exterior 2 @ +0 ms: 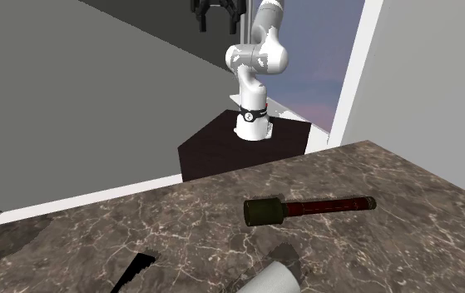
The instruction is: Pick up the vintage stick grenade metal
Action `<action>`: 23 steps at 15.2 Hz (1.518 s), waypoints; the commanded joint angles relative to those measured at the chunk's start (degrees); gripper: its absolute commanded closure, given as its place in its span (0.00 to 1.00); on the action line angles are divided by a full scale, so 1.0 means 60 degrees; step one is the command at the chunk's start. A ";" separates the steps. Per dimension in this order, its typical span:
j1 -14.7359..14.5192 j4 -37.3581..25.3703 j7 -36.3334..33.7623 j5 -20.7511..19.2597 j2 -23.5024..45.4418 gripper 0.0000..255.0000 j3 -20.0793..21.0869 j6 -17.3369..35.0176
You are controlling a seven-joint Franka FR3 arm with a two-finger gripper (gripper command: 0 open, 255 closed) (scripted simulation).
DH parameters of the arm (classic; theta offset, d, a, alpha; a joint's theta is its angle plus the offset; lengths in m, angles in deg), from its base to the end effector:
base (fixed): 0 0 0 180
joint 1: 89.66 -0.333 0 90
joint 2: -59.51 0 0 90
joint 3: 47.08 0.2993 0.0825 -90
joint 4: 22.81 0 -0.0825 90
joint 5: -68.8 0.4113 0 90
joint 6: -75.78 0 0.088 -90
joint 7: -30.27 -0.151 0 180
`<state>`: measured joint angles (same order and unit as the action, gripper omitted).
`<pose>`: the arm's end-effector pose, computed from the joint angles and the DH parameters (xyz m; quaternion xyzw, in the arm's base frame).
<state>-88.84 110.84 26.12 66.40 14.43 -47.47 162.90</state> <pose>0.3394 -0.0140 0.5424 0.9987 -0.0465 -0.0122 0.0188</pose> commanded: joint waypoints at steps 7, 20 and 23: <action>-0.0006 0.1256 -0.2252 0.1010 -0.0097 0.00 0.1238 0.1310; 0.0197 0.1945 -0.7069 0.2665 0.2234 0.00 0.4314 0.4946; 0.0451 0.1687 -0.8269 0.2645 0.3235 0.00 0.5066 0.5841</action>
<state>-86.50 121.48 -20.70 82.19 32.24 -18.56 196.42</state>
